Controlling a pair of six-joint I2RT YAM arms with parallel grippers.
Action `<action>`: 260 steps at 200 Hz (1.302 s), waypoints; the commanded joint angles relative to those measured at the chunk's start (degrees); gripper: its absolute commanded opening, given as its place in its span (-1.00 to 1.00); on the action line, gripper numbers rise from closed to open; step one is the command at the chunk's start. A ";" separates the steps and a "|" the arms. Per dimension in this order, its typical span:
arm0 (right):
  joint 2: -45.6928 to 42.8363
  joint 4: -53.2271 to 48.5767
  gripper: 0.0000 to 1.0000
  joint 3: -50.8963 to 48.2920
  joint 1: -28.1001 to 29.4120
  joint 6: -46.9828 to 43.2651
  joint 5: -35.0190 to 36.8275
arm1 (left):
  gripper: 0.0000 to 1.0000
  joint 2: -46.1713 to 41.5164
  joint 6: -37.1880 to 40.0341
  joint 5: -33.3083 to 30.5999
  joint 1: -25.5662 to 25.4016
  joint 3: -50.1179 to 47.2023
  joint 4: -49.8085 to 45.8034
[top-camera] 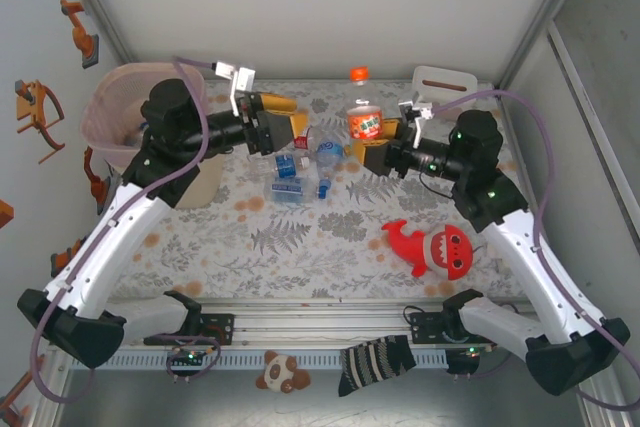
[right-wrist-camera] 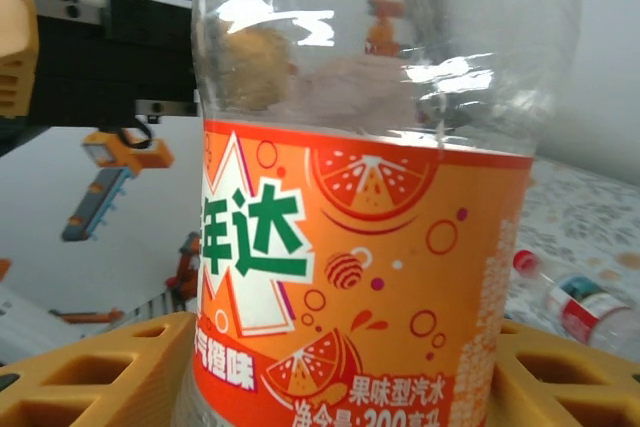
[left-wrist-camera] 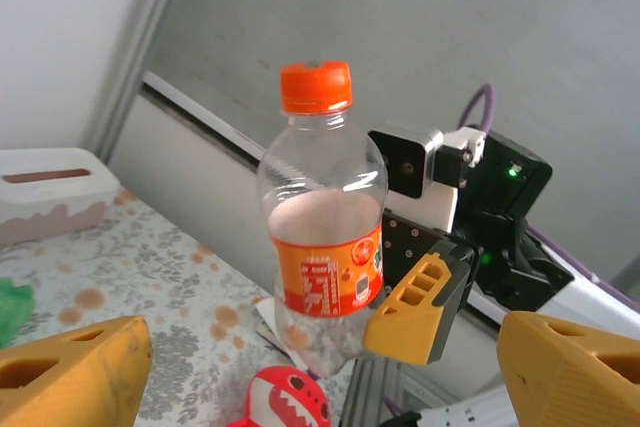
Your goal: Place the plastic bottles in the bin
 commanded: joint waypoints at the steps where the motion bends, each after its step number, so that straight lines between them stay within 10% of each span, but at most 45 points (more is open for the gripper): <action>1: -0.13 2.90 0.18 3.69 2.70 -1.63 -2.97 | 0.81 1.05 4.74 1.91 -2.63 2.58 2.56; 97: 1.57 3.26 0.18 6.59 10.01 -4.10 -0.97 | 0.75 6.67 5.86 2.34 -10.00 6.20 3.79; 260: 1.19 0.25 0.36 7.16 11.46 -5.31 1.69 | 0.07 4.91 7.37 3.77 -10.86 6.21 5.21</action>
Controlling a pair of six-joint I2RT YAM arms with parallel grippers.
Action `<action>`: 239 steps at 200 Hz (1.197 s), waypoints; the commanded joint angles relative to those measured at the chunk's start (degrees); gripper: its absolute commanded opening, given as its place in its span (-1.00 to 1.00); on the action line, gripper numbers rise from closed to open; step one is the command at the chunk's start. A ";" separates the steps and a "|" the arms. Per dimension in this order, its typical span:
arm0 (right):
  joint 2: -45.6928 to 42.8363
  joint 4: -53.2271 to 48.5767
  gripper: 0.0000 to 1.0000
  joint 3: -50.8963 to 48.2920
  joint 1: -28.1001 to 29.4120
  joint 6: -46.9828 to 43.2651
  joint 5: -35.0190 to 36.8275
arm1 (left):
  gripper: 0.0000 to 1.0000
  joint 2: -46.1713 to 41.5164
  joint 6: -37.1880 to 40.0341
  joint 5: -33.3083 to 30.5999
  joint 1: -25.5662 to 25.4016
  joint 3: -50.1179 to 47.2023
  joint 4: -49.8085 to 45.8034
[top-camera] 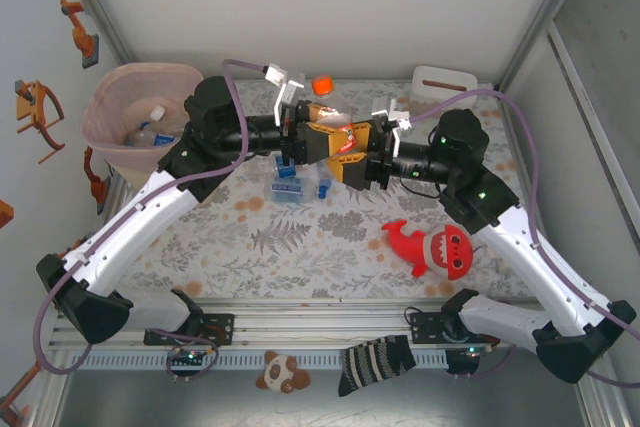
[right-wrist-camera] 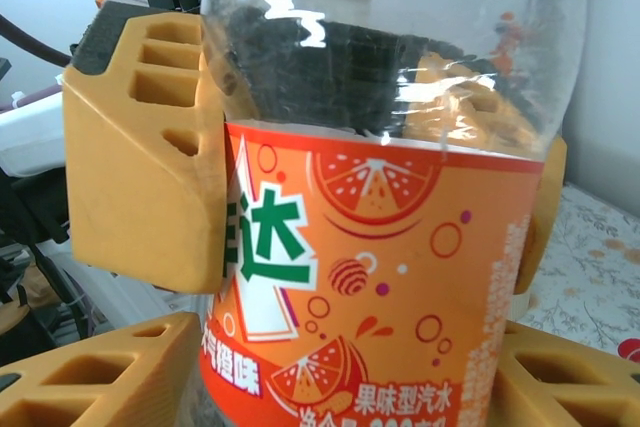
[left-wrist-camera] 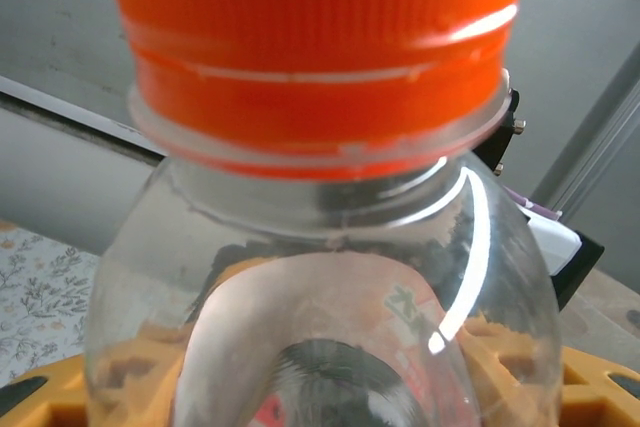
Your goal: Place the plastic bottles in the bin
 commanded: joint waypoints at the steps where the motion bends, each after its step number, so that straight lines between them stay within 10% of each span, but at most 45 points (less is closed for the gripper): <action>1: -1.11 -0.95 0.36 1.94 0.53 -1.30 1.03 | 0.07 -1.99 1.76 0.79 -0.22 1.62 1.26; 98: -6.40 -9.23 0.60 0.08 0.89 -2.81 6.25 | 0.01 -7.77 2.55 -9.17 8.38 2.12 -7.98; 200: -7.95 -11.15 0.59 0.03 0.90 -3.31 9.64 | 0.01 -11.13 -17.52 -13.41 44.86 1.61 -17.84; 239: -7.93 -11.44 0.59 -0.07 0.95 -3.26 9.47 | 0.00 -6.58 -10.56 -8.03 55.68 6.15 -29.55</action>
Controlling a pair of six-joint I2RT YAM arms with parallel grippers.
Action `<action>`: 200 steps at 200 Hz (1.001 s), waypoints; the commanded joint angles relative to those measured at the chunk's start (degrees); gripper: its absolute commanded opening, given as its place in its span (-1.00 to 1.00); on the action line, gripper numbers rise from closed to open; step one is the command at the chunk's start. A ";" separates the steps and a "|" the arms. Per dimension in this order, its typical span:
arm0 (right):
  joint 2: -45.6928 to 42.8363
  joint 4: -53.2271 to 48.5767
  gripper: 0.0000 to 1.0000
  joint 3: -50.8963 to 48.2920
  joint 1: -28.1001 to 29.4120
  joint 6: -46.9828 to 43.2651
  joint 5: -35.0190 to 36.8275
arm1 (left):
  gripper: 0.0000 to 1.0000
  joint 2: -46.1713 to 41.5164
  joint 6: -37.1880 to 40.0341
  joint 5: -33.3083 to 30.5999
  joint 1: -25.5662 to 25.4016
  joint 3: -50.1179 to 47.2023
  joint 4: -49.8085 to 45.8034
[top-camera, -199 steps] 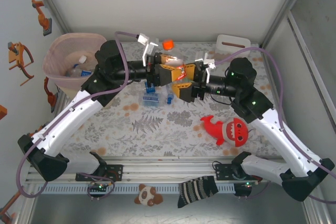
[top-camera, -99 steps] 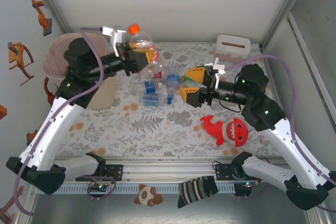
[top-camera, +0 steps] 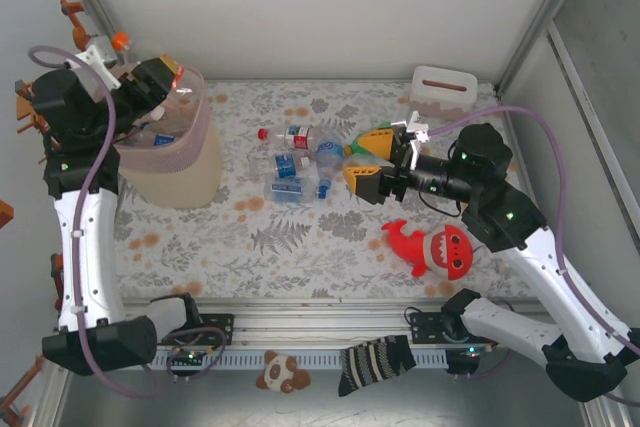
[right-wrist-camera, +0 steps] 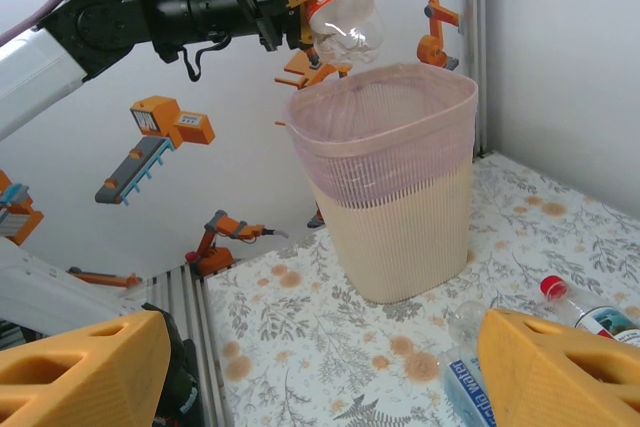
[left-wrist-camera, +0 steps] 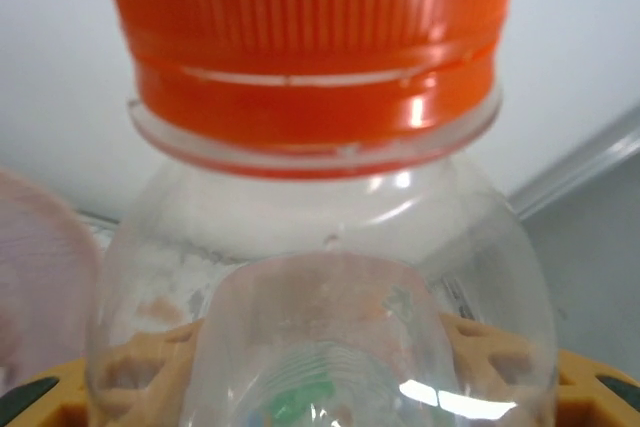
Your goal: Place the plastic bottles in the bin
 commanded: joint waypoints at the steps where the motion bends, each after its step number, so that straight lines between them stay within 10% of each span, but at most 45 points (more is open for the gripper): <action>1: -0.64 0.21 0.59 -0.23 0.55 -0.88 0.40 | 0.00 2.38 4.36 4.17 4.23 4.63 -9.64; 56: -0.32 -0.47 0.59 -0.33 0.53 -1.61 0.20 | -0.04 11.68 29.10 -13.61 7.13 15.86 -34.00; 200: 4.04 -1.94 0.58 1.94 0.49 -3.90 -1.55 | -0.10 28.48 52.46 -42.92 -0.62 21.63 -42.52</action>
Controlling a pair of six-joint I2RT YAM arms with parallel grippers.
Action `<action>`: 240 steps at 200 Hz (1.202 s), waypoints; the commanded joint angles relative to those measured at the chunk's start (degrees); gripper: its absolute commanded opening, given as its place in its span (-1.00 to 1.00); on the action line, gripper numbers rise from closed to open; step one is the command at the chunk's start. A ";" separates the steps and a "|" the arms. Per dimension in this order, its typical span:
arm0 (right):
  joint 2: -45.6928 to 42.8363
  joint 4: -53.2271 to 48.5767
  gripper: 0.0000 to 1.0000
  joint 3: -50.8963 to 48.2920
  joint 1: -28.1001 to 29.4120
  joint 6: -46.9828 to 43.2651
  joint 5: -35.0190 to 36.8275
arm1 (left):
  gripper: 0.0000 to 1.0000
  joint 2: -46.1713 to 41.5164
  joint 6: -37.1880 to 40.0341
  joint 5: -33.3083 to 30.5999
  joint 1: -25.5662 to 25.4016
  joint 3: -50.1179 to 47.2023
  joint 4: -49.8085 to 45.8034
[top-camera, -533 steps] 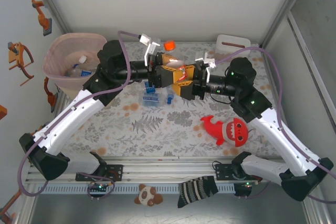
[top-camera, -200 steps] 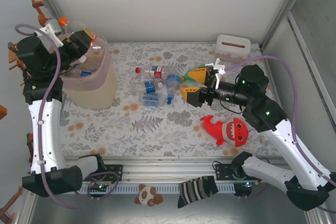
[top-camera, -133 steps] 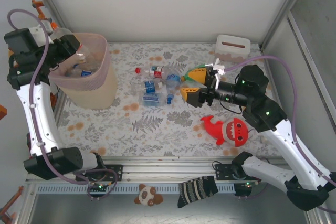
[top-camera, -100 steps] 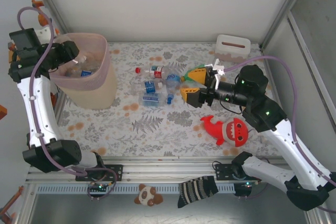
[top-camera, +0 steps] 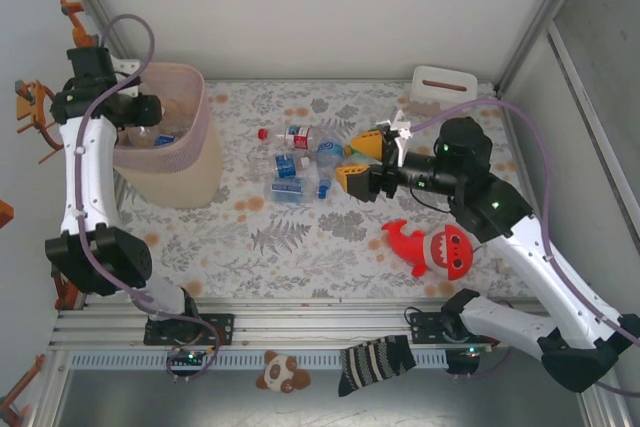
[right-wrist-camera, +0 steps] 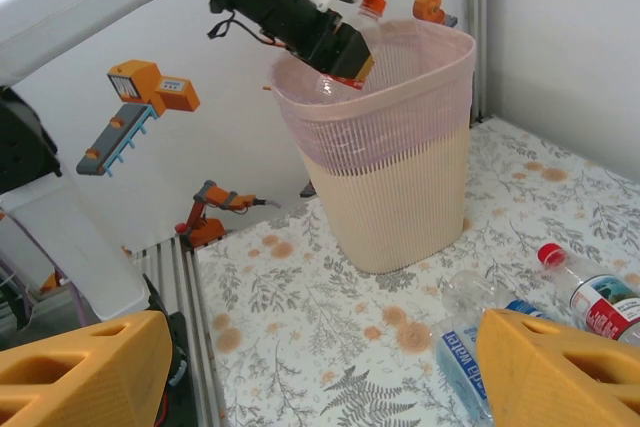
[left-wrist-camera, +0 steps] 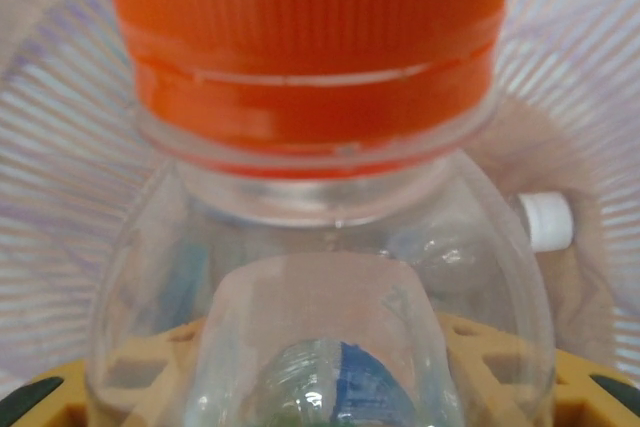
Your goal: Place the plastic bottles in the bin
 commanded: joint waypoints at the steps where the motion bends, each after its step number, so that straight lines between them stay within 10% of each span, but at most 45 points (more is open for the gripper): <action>1: 0.12 -0.62 0.58 2.00 0.53 -1.63 -1.31 | -0.10 3.44 3.96 -7.36 -0.35 2.56 -5.79; 134: 1.08 0.74 0.57 -0.74 0.53 -1.63 -1.69 | 0.39 17.99 -0.86 -11.28 -0.38 3.49 -12.67; 240: -0.45 1.79 0.57 -1.01 0.56 -0.74 0.70 | 0.73 11.10 -2.02 -3.97 -1.83 10.08 -14.31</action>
